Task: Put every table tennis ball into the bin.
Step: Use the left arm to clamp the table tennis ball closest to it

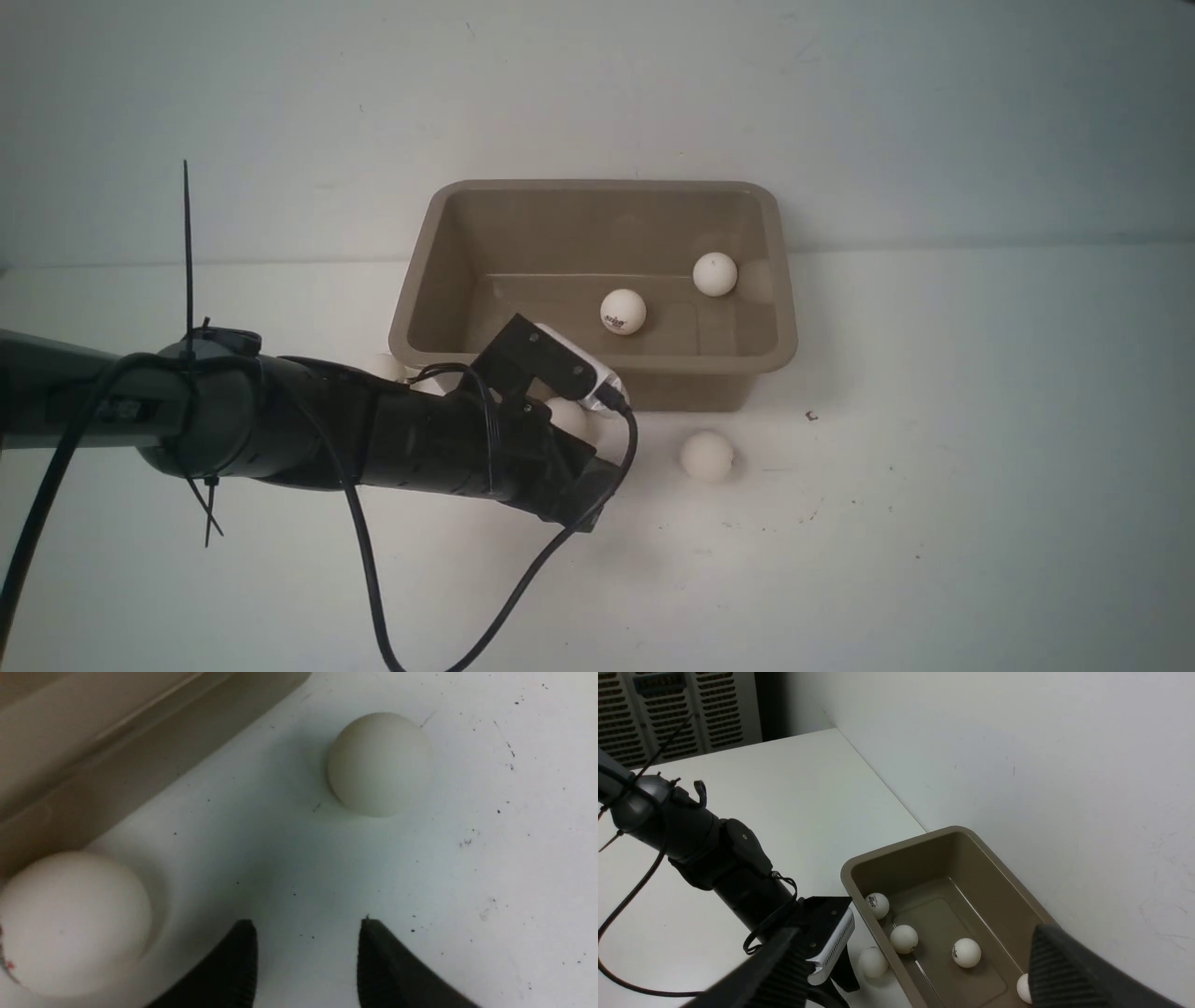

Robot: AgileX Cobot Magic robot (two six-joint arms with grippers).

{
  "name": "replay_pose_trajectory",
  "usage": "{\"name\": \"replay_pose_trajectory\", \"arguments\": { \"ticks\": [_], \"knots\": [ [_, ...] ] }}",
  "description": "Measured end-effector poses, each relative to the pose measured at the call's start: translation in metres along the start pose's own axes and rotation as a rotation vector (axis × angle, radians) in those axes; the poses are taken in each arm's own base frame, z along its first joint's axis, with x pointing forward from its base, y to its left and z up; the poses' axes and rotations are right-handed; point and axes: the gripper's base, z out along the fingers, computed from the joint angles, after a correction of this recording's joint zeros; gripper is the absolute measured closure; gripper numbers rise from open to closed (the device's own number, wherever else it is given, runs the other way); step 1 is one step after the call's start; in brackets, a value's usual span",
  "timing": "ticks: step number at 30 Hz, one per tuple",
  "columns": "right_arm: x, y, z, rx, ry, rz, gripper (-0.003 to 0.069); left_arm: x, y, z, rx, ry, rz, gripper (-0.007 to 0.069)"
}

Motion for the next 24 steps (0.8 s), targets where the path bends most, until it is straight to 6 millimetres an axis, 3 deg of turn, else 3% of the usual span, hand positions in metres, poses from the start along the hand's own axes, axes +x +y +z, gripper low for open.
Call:
{"name": "replay_pose_trajectory", "arguments": {
  "ticks": [3, 6, 14, 19, 22, 24],
  "knots": [
    [0.006, -0.004, 0.000, 0.041, 0.062, 0.034, 0.0079, 0.001, 0.002, 0.000, -0.022, 0.008, -0.003, 0.0223],
    [0.016, -0.010, -0.002, 0.118, 0.167, 0.092, 0.0079, 0.001, 0.003, 0.000, -0.034, 0.013, -0.007, 0.0179],
    [0.040, -0.027, 0.013, 0.201, 0.310, 0.263, 0.0079, 0.001, 0.004, 0.000, -0.040, 0.015, -0.014, 0.0166],
    [0.089, -0.031, 0.050, 0.117, 0.462, 0.392, 0.0079, 0.002, 0.004, 0.000, -0.050, 0.018, -0.014, 0.0166],
    [0.131, -0.029, 0.081, 0.016, 0.565, 0.482, 0.0079, 0.002, 0.005, 0.000, -0.051, 0.018, -0.014, 0.0166],
    [0.144, -0.028, 0.092, -0.035, 0.583, 0.502, 0.0079, 0.002, 0.005, 0.000, -0.051, 0.018, -0.014, 0.0166]
  ]
}}
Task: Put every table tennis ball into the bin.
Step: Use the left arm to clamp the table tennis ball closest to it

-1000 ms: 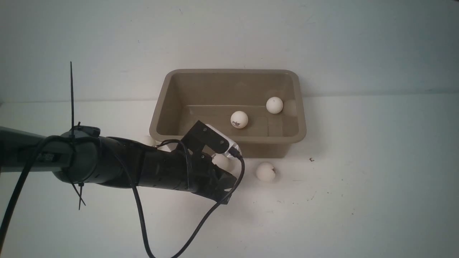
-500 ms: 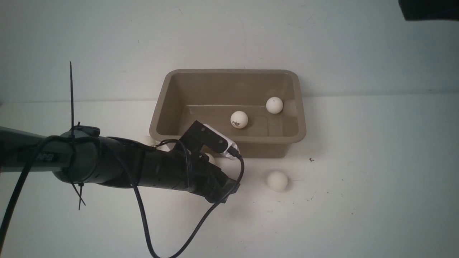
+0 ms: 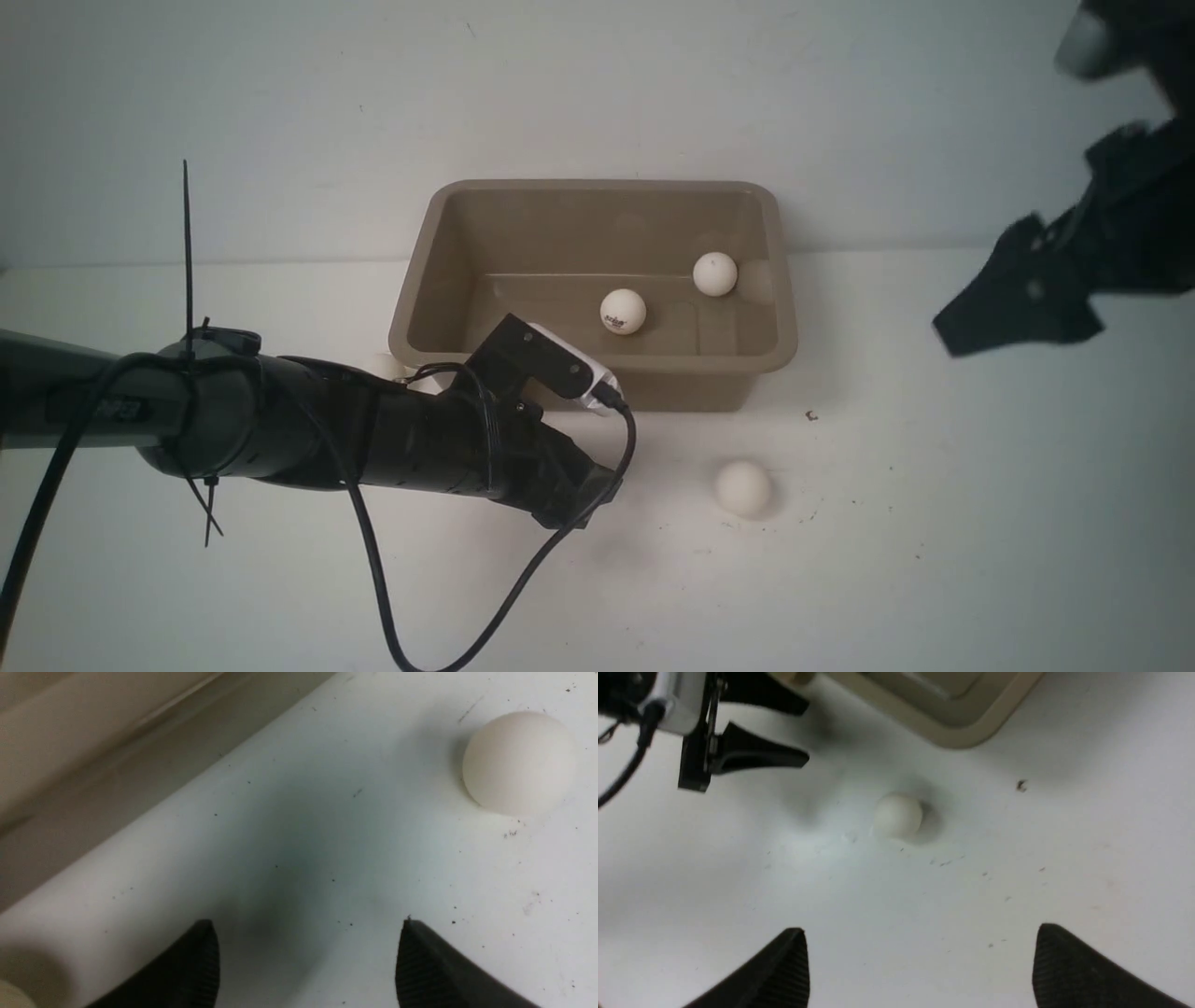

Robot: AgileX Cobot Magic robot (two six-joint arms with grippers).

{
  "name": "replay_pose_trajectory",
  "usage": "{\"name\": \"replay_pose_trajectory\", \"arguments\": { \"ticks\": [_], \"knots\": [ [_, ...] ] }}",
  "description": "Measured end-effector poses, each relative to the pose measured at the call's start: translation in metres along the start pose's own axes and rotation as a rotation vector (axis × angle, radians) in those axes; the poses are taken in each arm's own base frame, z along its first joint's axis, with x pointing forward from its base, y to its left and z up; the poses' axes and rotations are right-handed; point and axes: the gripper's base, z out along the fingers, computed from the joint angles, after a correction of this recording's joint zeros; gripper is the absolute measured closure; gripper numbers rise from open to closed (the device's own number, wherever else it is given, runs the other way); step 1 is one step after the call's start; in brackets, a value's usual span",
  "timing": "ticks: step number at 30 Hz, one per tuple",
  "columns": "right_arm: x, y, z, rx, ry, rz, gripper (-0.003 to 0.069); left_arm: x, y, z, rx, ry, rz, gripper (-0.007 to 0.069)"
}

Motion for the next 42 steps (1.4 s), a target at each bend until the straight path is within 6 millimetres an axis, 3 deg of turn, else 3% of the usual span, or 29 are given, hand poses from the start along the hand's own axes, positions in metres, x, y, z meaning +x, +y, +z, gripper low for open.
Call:
{"name": "replay_pose_trajectory", "arguments": {
  "ticks": [11, 17, 22, 26, 35, 42],
  "knots": [
    [0.003, -0.022, 0.079, -0.184, 0.099, 0.012, 0.0079, -0.001, -0.001, -0.001, 0.004, -0.004, 0.001, 0.0166],
    [0.003, -0.012, 0.123, -0.171, 0.199, -0.082, 0.0079, -0.016, -0.008, -0.015, 0.028, -0.066, 0.017, 0.0168],
    [-0.007, 0.005, 0.139, -0.128, 0.159, -0.158, 0.0079, -0.041, -0.017, -0.046, 0.008, -0.152, 0.027, 0.0204],
    [-0.010, 0.006, 0.143, -0.095, 0.136, -0.182, 0.0079, -0.048, -0.023, -0.061, 0.012, -0.155, 0.027, 0.0209],
    [-0.010, 0.005, 0.163, -0.070, 0.139, -0.226, 0.0079, -0.044, -0.029, -0.075, 0.024, -0.047, 0.020, 0.0209],
    [-0.004, 0.004, 0.200, -0.078, 0.177, -0.244, 0.0079, -0.044, -0.032, -0.084, 0.009, -0.009, 0.025, 0.0209]
  ]
}}
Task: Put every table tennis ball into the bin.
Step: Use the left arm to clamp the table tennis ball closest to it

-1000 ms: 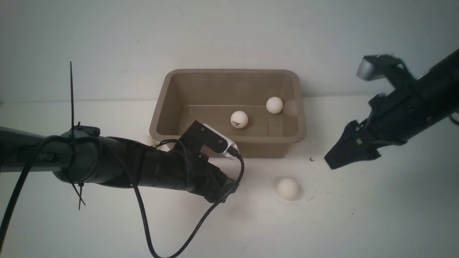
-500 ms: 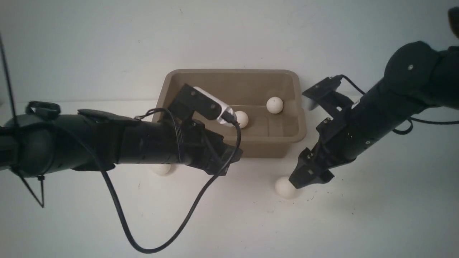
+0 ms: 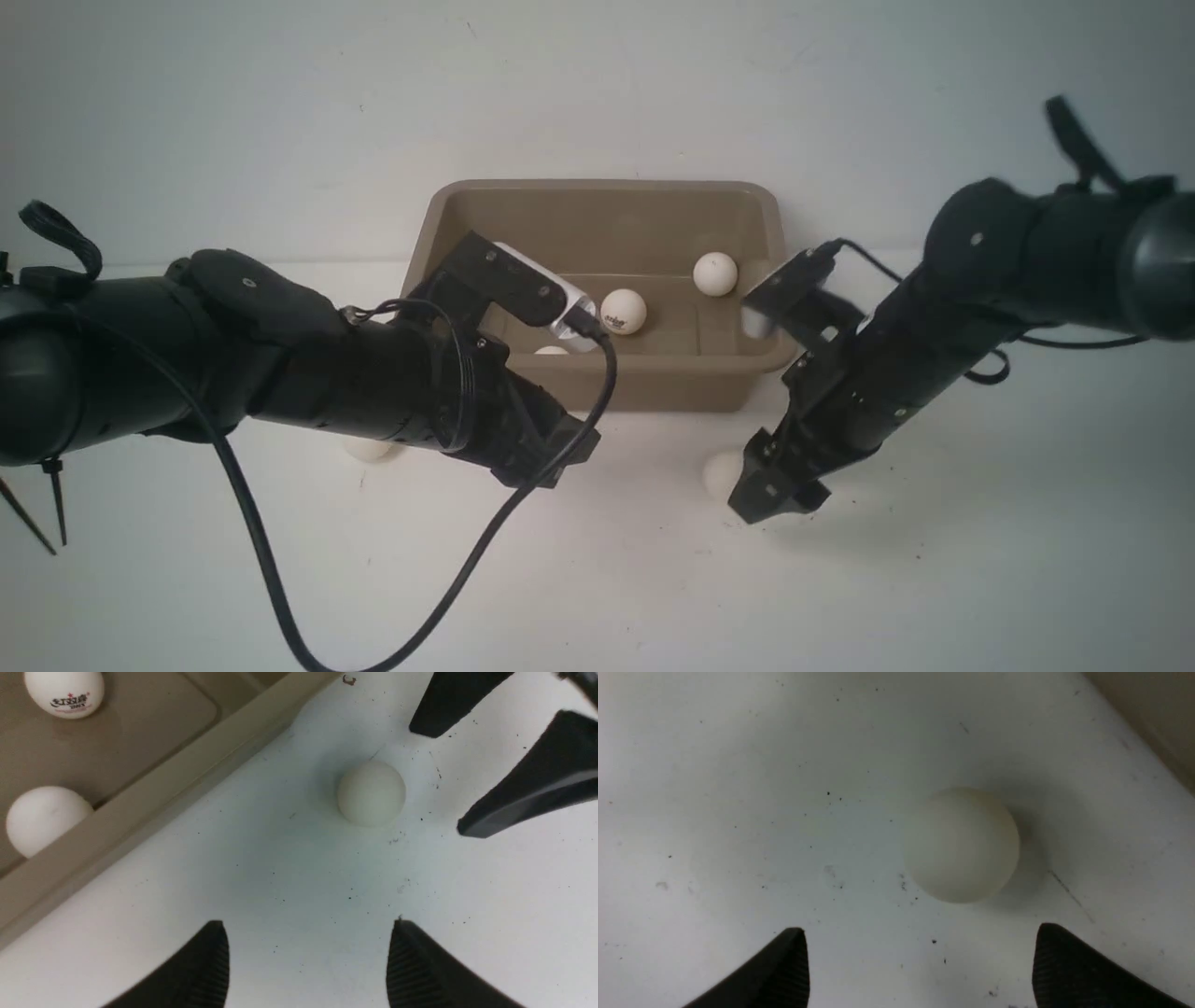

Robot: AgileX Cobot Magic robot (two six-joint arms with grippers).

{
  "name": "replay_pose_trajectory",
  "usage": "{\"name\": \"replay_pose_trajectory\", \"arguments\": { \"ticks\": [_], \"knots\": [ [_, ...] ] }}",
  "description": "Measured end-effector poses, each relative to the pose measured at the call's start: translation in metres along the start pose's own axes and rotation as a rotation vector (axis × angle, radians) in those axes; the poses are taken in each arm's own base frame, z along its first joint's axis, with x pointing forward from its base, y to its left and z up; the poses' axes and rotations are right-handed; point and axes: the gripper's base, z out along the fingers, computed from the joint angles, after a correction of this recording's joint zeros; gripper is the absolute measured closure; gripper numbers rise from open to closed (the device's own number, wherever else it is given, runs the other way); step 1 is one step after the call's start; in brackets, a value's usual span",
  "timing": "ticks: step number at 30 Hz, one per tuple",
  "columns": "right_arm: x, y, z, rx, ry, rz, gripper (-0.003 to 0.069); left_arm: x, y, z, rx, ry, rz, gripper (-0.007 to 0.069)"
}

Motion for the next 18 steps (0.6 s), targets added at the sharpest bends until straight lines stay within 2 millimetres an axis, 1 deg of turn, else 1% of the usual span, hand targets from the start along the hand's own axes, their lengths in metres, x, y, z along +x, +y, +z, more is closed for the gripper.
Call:
{"name": "replay_pose_trajectory", "arguments": {
  "ticks": [1, 7, 9, 14, 16, 18],
  "knots": [
    [-0.001, 0.001, 0.006, 0.004, -0.006, -0.009, 0.0079, -0.001, 0.000, -0.001, -0.001, -0.003, 0.002, 0.0209],
    [-0.010, 0.004, 0.023, 0.018, -0.047, -0.029, 0.0079, -0.003, -0.002, -0.006, -0.006, -0.013, 0.013, 0.0209],
    [-0.014, 0.002, 0.031, 0.039, -0.062, -0.032, 0.0079, -0.003, -0.002, -0.007, -0.007, -0.013, 0.016, 0.0209],
    [-0.016, -0.007, 0.046, 0.086, -0.092, -0.016, 0.0090, -0.003, -0.004, -0.007, 0.010, -0.006, 0.018, 0.0209],
    [-0.019, -0.009, 0.050, 0.094, -0.115, 0.003, 0.0112, -0.003, -0.004, -0.007, 0.013, -0.005, 0.019, 0.0209],
    [-0.022, -0.010, 0.054, 0.086, -0.154, 0.034, 0.0162, -0.003, -0.004, -0.007, 0.015, -0.004, 0.019, 0.0209]
  ]
}}
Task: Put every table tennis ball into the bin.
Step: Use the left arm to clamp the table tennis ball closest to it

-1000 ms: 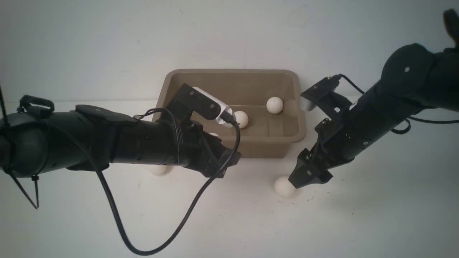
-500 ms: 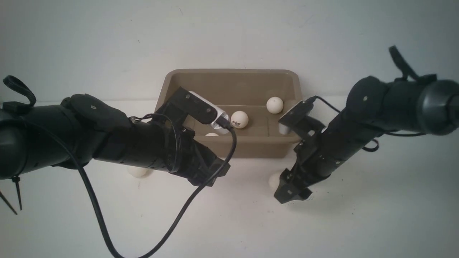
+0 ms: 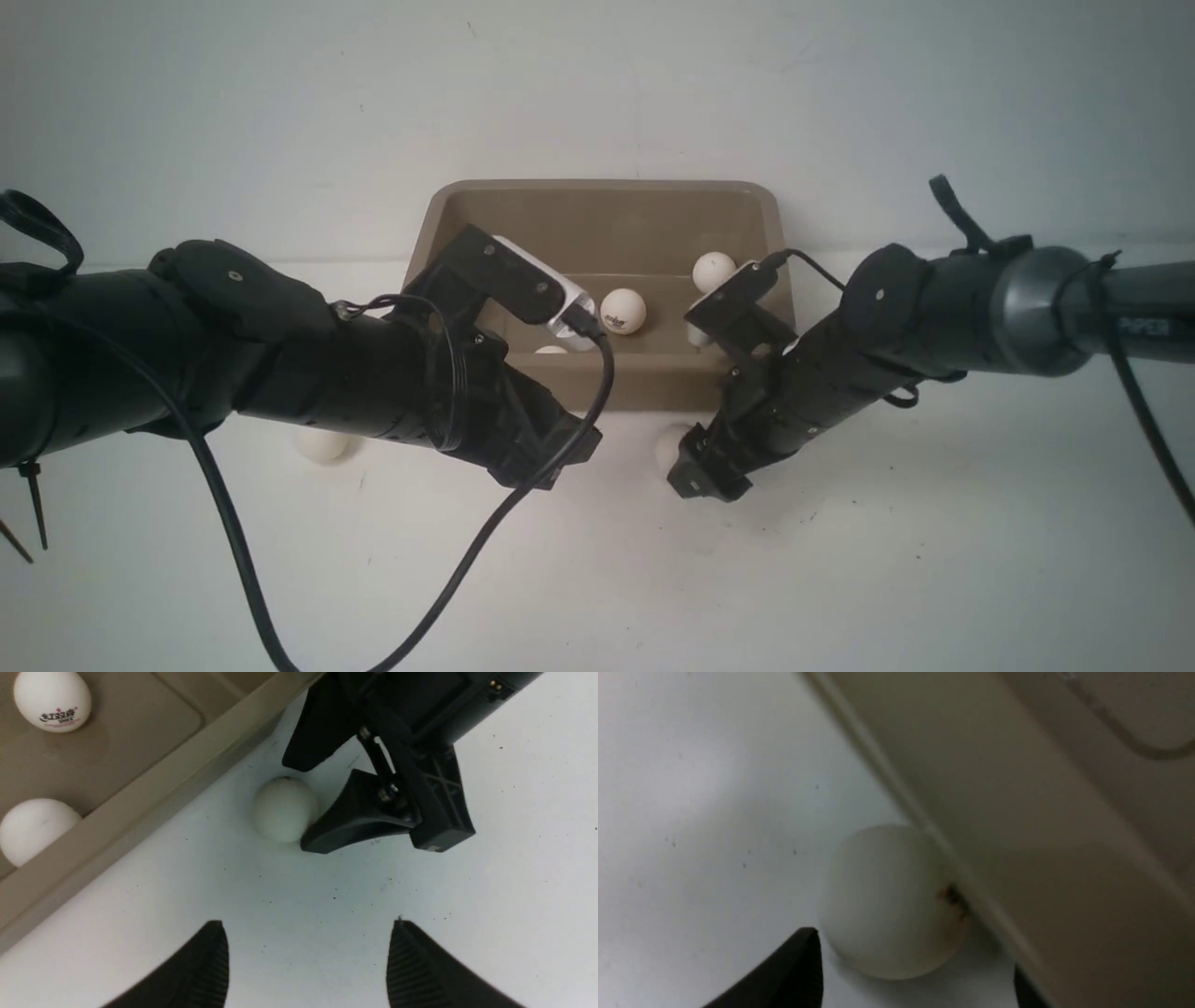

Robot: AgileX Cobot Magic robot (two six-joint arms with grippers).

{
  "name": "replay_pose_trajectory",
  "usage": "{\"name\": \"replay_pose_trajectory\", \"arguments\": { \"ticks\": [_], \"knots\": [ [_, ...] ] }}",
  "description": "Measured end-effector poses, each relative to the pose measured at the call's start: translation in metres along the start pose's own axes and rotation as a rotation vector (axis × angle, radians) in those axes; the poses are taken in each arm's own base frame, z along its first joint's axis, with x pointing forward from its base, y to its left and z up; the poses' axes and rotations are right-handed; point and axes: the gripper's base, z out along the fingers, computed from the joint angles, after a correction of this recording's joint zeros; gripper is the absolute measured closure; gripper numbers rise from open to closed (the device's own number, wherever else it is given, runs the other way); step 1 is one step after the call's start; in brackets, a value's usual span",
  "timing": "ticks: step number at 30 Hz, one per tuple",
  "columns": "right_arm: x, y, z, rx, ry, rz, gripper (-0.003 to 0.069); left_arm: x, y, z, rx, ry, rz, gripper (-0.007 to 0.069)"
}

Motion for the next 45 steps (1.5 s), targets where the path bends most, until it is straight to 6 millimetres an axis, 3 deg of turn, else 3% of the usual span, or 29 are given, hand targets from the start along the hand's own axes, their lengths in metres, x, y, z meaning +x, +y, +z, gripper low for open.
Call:
{"name": "replay_pose_trajectory", "arguments": {
  "ticks": [8, 16, 21, 24, 27, 32, 33, 37, 39, 45],
  "knots": [
    [-0.009, 0.012, 0.009, -0.068, -0.101, 0.006, 0.0313, 0.000, 0.000, 0.000, 0.001, 0.000, 0.000, 0.0209],
    [-0.016, 0.016, 0.011, -0.048, -0.157, 0.015, 0.0642, 0.000, 0.000, 0.000, 0.002, 0.001, 0.002, 0.0209],
    [-0.014, 0.022, 0.011, -0.118, -0.138, 0.008, 0.0669, 0.002, 0.001, 0.000, -0.007, 0.022, 0.045, 0.0209],
    [-0.013, 0.026, 0.010, -0.152, -0.123, -0.003, 0.0648, 0.003, 0.001, 0.000, -0.015, 0.031, 0.063, 0.0209],
    [-0.014, 0.027, 0.006, -0.158, -0.122, -0.020, 0.0582, 0.003, 0.002, 0.000, -0.017, 0.032, 0.065, 0.0209],
    [-0.023, 0.028, -0.012, -0.125, -0.152, -0.070, 0.0354, 0.003, 0.002, 0.000, -0.023, 0.032, 0.068, 0.0209],
    [-0.026, 0.029, -0.018, -0.118, -0.161, -0.077, 0.0276, 0.003, 0.002, 0.000, -0.023, 0.032, 0.068, 0.0209],
    [-0.031, 0.034, -0.035, -0.129, -0.173, -0.112, 0.0115, 0.003, 0.004, 0.000, -0.038, 0.037, 0.075, 0.0209],
    [-0.034, 0.038, -0.046, -0.150, -0.172, -0.138, 0.0078, 0.005, 0.006, -0.001, -0.052, 0.054, 0.072, 0.0209],
    [-0.042, 0.045, -0.072, -0.147, -0.216, -0.170, 0.0067, 0.016, 0.023, -0.008, -0.116, 0.140, 0.022, 0.0209]
  ]
}}
